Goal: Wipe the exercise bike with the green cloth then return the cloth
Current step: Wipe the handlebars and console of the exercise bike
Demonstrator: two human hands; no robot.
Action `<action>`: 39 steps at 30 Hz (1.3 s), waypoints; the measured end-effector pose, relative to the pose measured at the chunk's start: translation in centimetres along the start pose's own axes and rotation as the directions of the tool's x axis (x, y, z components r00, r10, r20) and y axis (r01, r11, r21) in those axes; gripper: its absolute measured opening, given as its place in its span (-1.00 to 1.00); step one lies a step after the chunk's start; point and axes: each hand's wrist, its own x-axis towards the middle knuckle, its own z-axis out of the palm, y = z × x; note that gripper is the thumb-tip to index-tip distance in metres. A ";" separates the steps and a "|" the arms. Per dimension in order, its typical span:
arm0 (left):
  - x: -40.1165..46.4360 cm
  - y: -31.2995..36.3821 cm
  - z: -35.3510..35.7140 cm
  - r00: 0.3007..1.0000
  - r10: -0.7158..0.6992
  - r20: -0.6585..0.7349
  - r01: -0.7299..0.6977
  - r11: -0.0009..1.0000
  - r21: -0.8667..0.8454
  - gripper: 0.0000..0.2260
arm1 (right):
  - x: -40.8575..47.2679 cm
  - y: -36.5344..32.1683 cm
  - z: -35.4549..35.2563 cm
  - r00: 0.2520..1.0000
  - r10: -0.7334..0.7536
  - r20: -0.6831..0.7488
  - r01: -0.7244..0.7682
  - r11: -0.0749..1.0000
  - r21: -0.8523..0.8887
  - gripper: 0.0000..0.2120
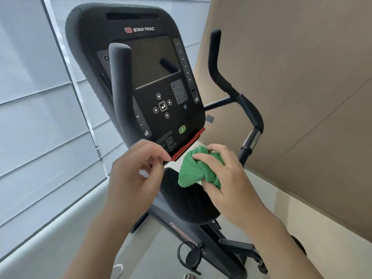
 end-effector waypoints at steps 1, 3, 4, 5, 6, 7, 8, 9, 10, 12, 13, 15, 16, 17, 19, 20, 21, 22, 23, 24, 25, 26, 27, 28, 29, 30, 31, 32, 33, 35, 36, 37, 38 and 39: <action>-0.2 0.3 0.9 0.999 0.026 0.043 -0.026 1.000 -0.004 -0.72 | -0.4 0.6 -0.8 0.999 0.027 -0.025 -0.026 1.000 0.006 -0.42; -0.5 0.9 2.8 0.987 0.063 0.145 -0.064 0.998 0.003 -0.74 | -1.1 1.8 -2.1 0.997 0.063 -0.047 -0.063 0.998 0.004 -0.40; -0.7 1.2 3.7 0.976 0.071 0.204 -0.077 0.997 0.019 -0.74 | -1.3 2.4 -2.5 0.996 0.073 -0.047 -0.073 0.997 -0.005 -0.41; -0.8 1.5 4.6 0.962 0.073 0.261 -0.086 0.995 0.041 -0.74 | -1.6 3.0 -2.9 0.996 0.079 -0.042 -0.080 0.997 -0.015 -0.42; -0.9 1.6 5.3 0.948 0.066 0.310 -0.091 0.994 0.067 -0.74 | -1.8 3.7 -3.3 0.996 0.084 -0.035 -0.085 0.996 -0.023 -0.44; -0.9 1.7 6.1 0.937 0.050 0.345 -0.088 0.992 0.094 -0.72 | -1.9 4.3 -3.5 0.996 0.089 -0.026 -0.090 0.996 -0.026 -0.47; -0.9 1.7 6.7 0.931 0.030 0.363 -0.079 0.989 0.121 -0.71 | -2.1 5.0 -3.7 0.996 0.091 -0.018 -0.091 0.996 -0.024 -0.49; -0.9 1.7 7.2 0.930 0.010 0.367 -0.070 0.986 0.152 -0.71 | -2.2 5.6 -3.8 0.996 0.088 -0.013 -0.088 0.996 -0.019 -0.51; -0.9 1.7 7.7 0.933 -0.008 0.360 -0.063 0.981 0.183 -0.71 | -2.3 6.2 -3.8 0.997 0.081 -0.010 -0.081 0.997 -0.012 -0.53; -1.1 1.6 8.6 0.947 -0.030 0.320 -0.051 0.969 0.241 -0.72 | -2.1 7.2 -3.6 0.997 0.071 -0.007 -0.071 0.997 0.008 -0.54; -1.3 1.5 9.0 0.957 -0.034 0.287 -0.047 0.962 0.269 -0.73 | -2.0 7.6 -3.4 0.997 0.073 -0.003 -0.073 0.997 0.021 -0.54; -1.8 1.9 10.1 0.982 -0.030 0.185 -0.029 0.951 0.308 -0.77 | -1.8 7.8 -2.2 0.996 0.085 0.036 -0.087 0.995 0.054 -0.52; -2.1 2.0 10.6 0.993 -0.030 0.115 -0.008 0.950 0.313 -0.78 | -1.9 7.6 -1.3 0.994 0.081 0.077 -0.086 0.994 0.063 -0.51; -2.4 2.2 11.2 0.999 -0.033 0.036 0.020 0.949 0.316 -0.78 | -2.2 7.3 -0.2 0.991 0.055 0.119 -0.060 0.997 0.046 -0.50; -2.9 2.1 11.9 0.993 -0.045 -0.112 0.081 0.935 0.345 -0.74 | -3.1 7.0 1.8 0.988 -0.070 0.135 0.075 0.997 -0.029 -0.54; -3.1 1.9 12.1 0.986 -0.042 -0.161 0.100 0.924 0.368 -0.72 | -3.4 7.2 2.5 0.984 -0.141 0.109 0.146 0.988 -0.040 -0.58; -3.3 1.8 12.2 0.981 -0.034 -0.189 0.107 0.913 0.393 -0.73 | -3.4 7.5 2.9 0.978 -0.198 0.071 0.201 0.979 -0.029 -0.62; -3.4 1.7 12.5 0.980 -0.024 -0.196 0.107 0.899 0.424 -0.75 | -3.3 8.0 3.2 0.969 -0.246 0.027 0.246 0.969 -0.013 -0.65; -3.6 1.7 12.8 0.981 -0.019 -0.192 0.107 0.881 0.460 -0.78 | -3.0 8.6 3.4 0.957 -0.291 -0.019 0.291 0.957 -0.001 -0.69; -3.8 1.8 13.3 0.983 -0.021 -0.184 0.112 0.859 0.500 -0.81 | -2.6 9.1 3.4 0.941 -0.333 -0.063 0.334 0.942 0.015 -0.72; -3.8 2.0 14.0 0.984 -0.027 -0.174 0.119 0.830 0.545 -0.83 | -2.2 9.5 3.5 0.923 -0.369 -0.106 0.374 0.927 0.033 -0.75; -3.8 2.1 14.6 0.986 -0.032 -0.164 0.125 0.797 0.591 -0.84 | -1.8 9.8 3.7 0.906 -0.397 -0.146 0.407 0.912 0.044 -0.78; -3.6 2.1 15.2 0.986 -0.038 -0.160 0.132 0.765 0.630 -0.84 | -1.4 10.1 4.0 0.890 -0.417 -0.181 0.432 0.901 0.045 -0.79; -3.5 2.0 15.8 0.985 -0.044 -0.164 0.143 0.740 0.658 -0.83 | -1.2 10.3 4.2 0.876 -0.432 -0.213 0.449 0.892 0.041 -0.80; -3.3 2.0 16.3 0.983 -0.049 -0.176 0.157 0.722 0.674 -0.82 | -1.0 10.6 4.5 0.864 -0.444 -0.238 0.465 0.884 0.039 -0.79; -3.3 1.9 16.6 0.980 -0.050 -0.193 0.171 0.709 0.684 -0.81 | -0.9 10.9 4.7 0.851 -0.458 -0.256 0.482 0.875 0.037 -0.78; -3.4 1.7 16.9 0.976 -0.047 -0.213 0.185 0.696 0.694 -0.81 | -0.8 11.3 4.9 0.839 -0.474 -0.267 0.500 0.866 0.034 -0.77; -3.6 1.6 17.2 0.971 -0.040 -0.236 0.199 0.681 0.704 -0.82 | -0.6 11.8 5.0 0.827 -0.489 -0.277 0.516 0.856 0.028 -0.76; -3.8 1.4 17.4 0.966 -0.031 -0.258 0.213 0.661 0.720 -0.83 | -0.3 12.6 5.1 0.817 -0.504 -0.281 0.530 0.848 0.021 -0.75; -4.2 1.1 17.9 0.961 -0.014 -0.276 0.230 0.594 0.771 -0.84 | 0.6 14.6 4.9 0.807 -0.521 -0.280 0.546 0.837 0.017 -0.76; -4.3 1.0 18.1 0.962 -0.006 -0.274 0.232 0.549 0.803 -0.83 | 1.3 16.0 4.7 0.804 -0.520 -0.288 0.547 0.837 0.019 -0.76; -4.4 0.8 18.3 0.964 0.000 -0.267 0.230 0.503 0.833 -0.83 | 2.2 17.5 4.4 0.805 -0.514 -0.298 0.543 0.839 0.018 -0.77; -4.4 0.7 18.4 0.967 0.002 -0.256 0.226 0.464 0.857 -0.82 | 3.2 19.1 3.9 0.807 -0.508 -0.300 0.535 0.845 0.009 -0.76; -4.4 0.5 18.4 0.969 0.004 -0.245 0.219 0.434 0.874 -0.82 | 4.2 20.8 3.5 0.809 -0.507 -0.297 0.528 0.849 -0.012 -0.76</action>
